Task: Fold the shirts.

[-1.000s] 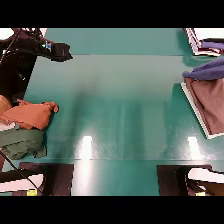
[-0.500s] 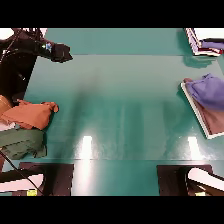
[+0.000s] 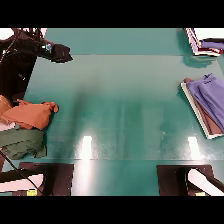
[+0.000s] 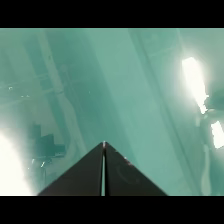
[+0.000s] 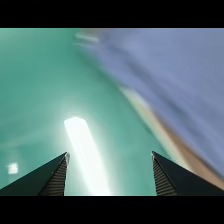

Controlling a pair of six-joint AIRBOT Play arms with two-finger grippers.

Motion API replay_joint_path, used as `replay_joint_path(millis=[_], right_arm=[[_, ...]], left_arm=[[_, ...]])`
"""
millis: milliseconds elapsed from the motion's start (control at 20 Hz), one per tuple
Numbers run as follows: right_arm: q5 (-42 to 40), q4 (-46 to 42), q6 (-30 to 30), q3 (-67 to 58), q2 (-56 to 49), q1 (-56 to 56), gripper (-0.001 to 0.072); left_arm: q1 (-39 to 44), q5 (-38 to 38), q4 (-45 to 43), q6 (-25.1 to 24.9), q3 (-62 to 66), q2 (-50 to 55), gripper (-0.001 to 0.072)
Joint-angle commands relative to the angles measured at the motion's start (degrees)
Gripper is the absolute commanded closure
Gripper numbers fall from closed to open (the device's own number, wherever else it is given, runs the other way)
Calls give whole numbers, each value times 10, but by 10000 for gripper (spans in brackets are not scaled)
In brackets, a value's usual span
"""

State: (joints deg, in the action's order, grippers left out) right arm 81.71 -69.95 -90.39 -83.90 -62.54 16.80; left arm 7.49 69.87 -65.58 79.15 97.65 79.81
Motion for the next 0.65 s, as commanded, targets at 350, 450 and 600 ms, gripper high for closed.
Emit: replay_joint_path(millis=[350,450,600], right_arm=[[-86,68,26,3,8,-281,696],[-83,68,26,3,8,-297,696],[-76,70,26,3,9,-300,696]], left_arm=[[0,-46,0,1,0,0,683],[0,-49,0,1,0,0,683],[0,-49,0,1,0,0,683]])
